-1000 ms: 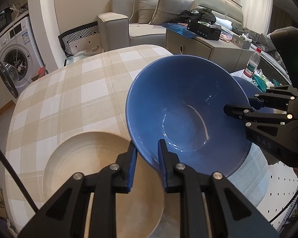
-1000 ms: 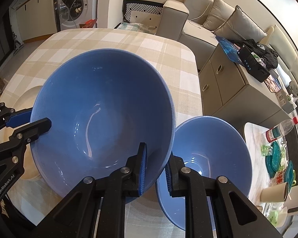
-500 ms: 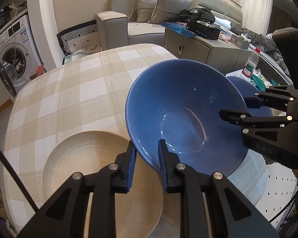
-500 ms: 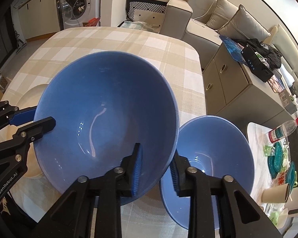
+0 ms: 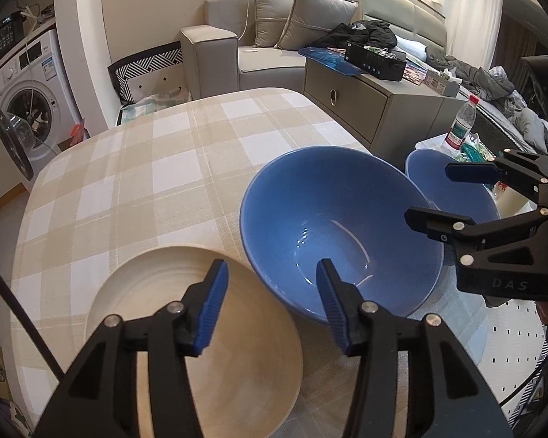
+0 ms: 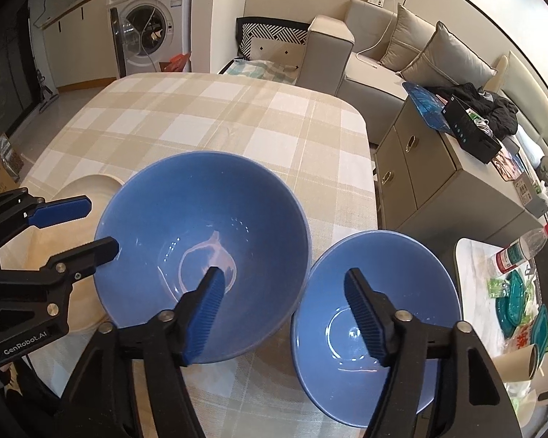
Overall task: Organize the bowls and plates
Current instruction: 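Lower the blue bowl onto the table and open both grippers, then pull both open grippers back and move them toward another blue bowl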
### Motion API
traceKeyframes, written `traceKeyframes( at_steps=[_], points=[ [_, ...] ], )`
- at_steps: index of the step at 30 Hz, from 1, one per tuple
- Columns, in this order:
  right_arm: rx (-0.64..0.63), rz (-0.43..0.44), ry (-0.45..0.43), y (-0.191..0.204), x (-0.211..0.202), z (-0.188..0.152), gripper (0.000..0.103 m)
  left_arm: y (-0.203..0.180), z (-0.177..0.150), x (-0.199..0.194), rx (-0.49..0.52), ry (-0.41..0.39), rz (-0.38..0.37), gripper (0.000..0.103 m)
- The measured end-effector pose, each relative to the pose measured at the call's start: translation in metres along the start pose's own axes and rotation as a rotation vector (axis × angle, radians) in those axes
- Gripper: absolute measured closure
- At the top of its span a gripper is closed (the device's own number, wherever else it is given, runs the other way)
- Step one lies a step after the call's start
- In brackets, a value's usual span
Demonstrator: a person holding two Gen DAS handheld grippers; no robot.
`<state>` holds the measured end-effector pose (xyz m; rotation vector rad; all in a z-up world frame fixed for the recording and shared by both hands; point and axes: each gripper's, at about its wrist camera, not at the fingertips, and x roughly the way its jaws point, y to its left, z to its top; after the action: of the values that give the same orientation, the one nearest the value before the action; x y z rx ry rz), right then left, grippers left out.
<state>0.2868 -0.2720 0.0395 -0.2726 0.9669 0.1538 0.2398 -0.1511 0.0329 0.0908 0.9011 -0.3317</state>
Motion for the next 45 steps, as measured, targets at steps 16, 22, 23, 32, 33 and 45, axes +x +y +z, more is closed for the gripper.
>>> traceKeyframes(
  at_steps=[16,22,23,32,33,45],
  points=[
    [0.091,0.099,-0.072,-0.017,-0.023,-0.004,0.006,-0.002,0.005,-0.012,0.0,-0.043,-0.015,0.014],
    [0.139,0.129,-0.098,-0.029,-0.032,-0.008,0.002,-0.004,0.009,-0.023,-0.013,-0.075,-0.048,0.0],
    [0.147,0.132,-0.102,-0.032,-0.034,-0.008,0.002,-0.005,0.01,-0.024,-0.01,-0.077,-0.05,0.0],
    [0.194,0.133,-0.13,-0.05,-0.049,-0.016,0.001,-0.018,0.017,-0.035,0.024,-0.103,-0.063,0.0],
    [0.197,0.13,-0.133,-0.052,-0.051,-0.017,0.001,-0.02,0.018,-0.035,0.027,-0.106,-0.066,0.0],
    [0.239,0.1,-0.156,-0.083,-0.069,-0.035,0.001,-0.048,0.03,-0.036,0.08,-0.107,-0.091,0.0]
  ],
)
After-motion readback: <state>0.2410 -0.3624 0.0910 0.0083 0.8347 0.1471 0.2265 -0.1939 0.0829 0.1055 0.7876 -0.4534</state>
